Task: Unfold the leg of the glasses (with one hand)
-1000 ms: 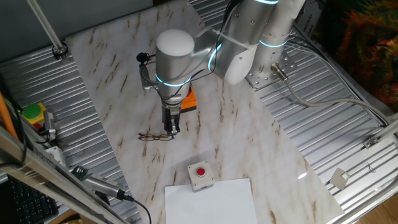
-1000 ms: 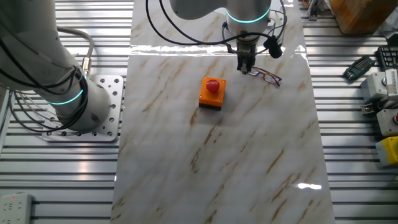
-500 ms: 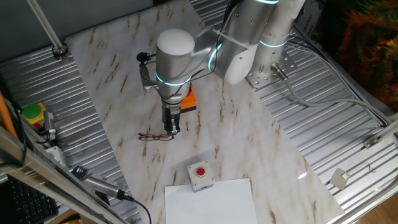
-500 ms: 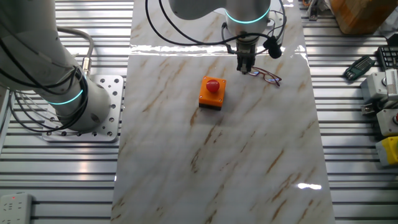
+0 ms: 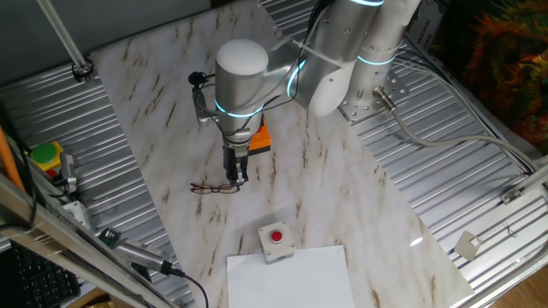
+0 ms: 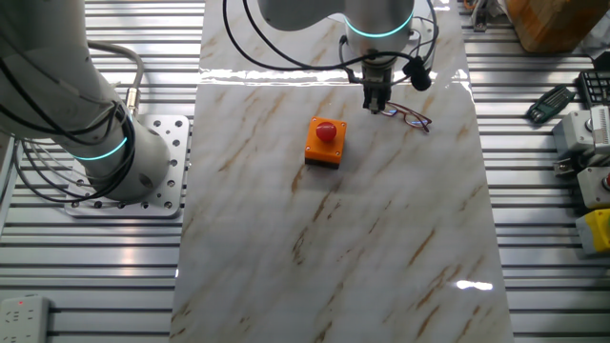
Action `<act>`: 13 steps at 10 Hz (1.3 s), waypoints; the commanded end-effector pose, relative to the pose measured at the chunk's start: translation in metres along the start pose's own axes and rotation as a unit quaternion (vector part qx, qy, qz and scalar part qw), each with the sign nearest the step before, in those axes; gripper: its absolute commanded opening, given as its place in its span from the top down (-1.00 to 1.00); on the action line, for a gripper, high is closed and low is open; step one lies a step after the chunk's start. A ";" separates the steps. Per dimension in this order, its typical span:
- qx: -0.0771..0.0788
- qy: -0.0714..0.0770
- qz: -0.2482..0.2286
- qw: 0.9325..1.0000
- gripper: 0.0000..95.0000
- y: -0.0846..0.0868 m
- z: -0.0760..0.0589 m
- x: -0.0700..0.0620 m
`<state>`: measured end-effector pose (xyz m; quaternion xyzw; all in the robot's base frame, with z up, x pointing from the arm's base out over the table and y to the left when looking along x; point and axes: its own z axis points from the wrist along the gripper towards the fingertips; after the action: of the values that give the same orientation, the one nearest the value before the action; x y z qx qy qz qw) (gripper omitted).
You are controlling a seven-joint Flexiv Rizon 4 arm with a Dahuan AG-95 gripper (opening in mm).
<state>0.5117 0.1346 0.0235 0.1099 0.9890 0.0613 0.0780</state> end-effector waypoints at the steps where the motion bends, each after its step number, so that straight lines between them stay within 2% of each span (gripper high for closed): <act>1: 0.000 0.000 -0.001 1.000 0.60 0.000 0.001 0.000; 7: -0.003 -0.002 -0.001 1.000 0.60 0.000 0.002 0.000; 8: -0.004 -0.002 -0.002 1.000 1.00 0.000 0.002 0.000; 13: -0.005 -0.003 -0.002 1.000 1.00 0.000 0.003 0.000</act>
<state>0.5125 0.1347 0.0201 0.1074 0.9886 0.0651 0.0829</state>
